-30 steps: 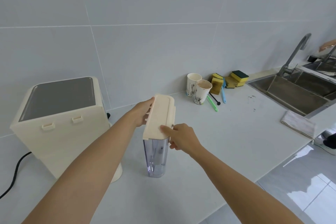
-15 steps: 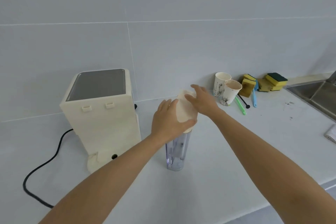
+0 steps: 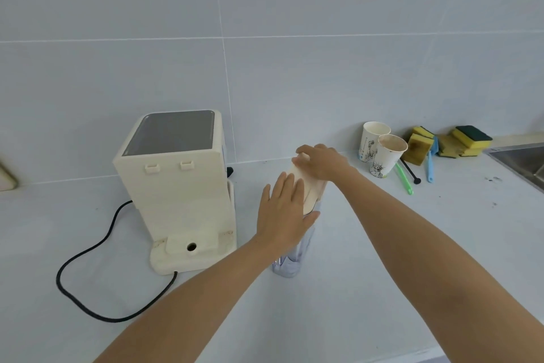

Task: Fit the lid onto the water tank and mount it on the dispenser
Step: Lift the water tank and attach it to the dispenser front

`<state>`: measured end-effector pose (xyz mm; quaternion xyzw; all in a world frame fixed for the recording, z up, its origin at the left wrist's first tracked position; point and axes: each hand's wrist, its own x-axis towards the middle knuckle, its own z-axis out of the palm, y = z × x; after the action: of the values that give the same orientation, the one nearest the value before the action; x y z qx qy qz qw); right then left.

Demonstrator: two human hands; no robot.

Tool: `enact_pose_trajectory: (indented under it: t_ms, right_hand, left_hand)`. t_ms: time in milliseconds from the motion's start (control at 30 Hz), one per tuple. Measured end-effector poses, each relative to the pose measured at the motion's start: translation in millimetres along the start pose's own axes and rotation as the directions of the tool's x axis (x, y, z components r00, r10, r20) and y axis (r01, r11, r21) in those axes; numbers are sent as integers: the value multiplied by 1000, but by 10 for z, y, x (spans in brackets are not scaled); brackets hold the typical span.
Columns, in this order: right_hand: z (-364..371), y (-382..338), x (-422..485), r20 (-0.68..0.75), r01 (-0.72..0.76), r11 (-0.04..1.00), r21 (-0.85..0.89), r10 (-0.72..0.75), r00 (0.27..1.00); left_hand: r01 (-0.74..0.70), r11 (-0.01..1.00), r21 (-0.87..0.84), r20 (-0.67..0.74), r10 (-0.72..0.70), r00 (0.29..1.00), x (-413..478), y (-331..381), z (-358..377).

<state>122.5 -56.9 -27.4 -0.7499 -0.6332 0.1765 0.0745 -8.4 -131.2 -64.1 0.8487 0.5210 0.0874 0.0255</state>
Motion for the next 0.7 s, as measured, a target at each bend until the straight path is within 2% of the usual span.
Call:
enact_pose_trajectory:
  t_ms: [133,267,467,700]
  right_hand:
    - [-17,42,-36,4,-33,999,-6,34,999]
    - [-10,144,-87,-18,-88,995,56,89,996]
    - [92,330,-272,-81,-114,971,210,133,988]
    - [160,458,-640,-90,-73,904,420,122,988]
  left_hand:
    - [-69,996,62,-20,71,997,-4,-121,-10]
    - [-159,987,13,69,158,985,-3,-253,-60]
    - [-173,984,-44,161,178,971,11,-492,-83]
    - [-104,970,-218,158,140,977,18,-671,-125]
